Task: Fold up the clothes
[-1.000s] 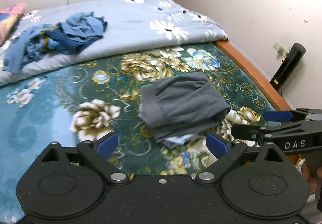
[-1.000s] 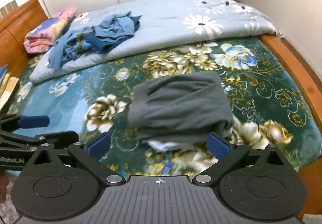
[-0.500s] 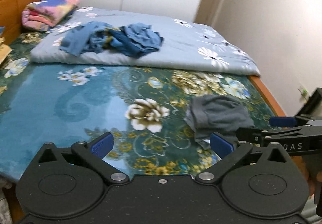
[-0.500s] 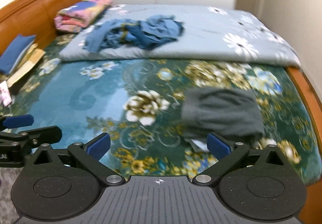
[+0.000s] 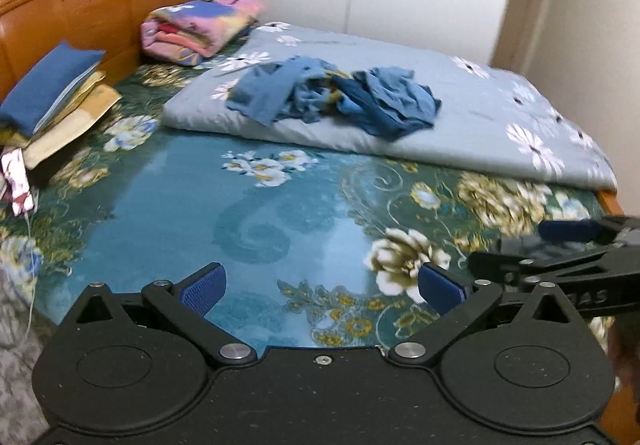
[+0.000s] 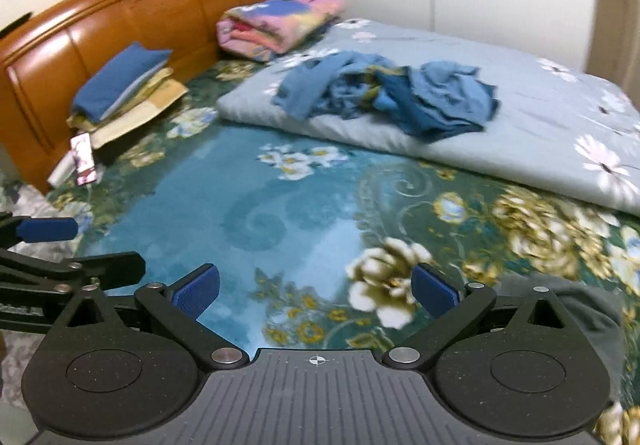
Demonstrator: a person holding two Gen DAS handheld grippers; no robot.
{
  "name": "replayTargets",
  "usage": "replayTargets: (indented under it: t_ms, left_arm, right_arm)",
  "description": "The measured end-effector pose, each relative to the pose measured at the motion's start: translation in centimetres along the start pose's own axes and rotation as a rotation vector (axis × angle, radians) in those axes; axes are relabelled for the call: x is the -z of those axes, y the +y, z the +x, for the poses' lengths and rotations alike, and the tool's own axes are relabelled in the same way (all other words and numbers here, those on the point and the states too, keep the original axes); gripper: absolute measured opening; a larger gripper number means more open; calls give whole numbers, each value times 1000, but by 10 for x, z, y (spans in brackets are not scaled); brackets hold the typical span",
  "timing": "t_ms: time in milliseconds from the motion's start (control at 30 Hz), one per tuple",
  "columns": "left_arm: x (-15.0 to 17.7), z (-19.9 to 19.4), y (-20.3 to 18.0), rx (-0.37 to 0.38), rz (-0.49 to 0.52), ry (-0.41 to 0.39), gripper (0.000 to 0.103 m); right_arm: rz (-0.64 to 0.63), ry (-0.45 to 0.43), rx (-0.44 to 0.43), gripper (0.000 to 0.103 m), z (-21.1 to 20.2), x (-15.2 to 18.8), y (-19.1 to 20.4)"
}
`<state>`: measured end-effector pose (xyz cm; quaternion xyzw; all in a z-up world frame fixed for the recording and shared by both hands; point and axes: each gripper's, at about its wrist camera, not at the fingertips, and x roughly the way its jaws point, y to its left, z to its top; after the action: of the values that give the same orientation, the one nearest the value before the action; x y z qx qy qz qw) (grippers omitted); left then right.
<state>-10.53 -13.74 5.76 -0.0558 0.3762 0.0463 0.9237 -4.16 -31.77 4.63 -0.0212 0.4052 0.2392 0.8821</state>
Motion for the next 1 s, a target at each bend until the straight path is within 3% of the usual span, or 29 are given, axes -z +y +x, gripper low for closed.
replayTargets:
  t_ms: [200, 300, 400, 600, 767, 1000]
  left_arm:
    - [-12, -3, 18, -79, -35, -13, 101]
    - [-17, 1, 31, -68, -83, -12, 101]
    - [-21, 10, 43, -54, -100, 11, 101]
    - [-34, 29, 77, -99, -88, 31, 101]
    - [-55, 57, 125, -41, -21, 10, 101]
    - [-98, 76, 226, -9, 69, -34, 102]
  right_arm:
    - [-24, 8, -42, 103, 21, -16, 6]
    - [-29, 27, -57, 103, 30, -19, 9]
    - [-6, 35, -37, 103, 40, -24, 10]
    - [24, 42, 10, 103, 63, -36, 27]
    - [65, 33, 86, 103, 91, -53, 54]
    - [136, 58, 188, 103, 123, -77, 134]
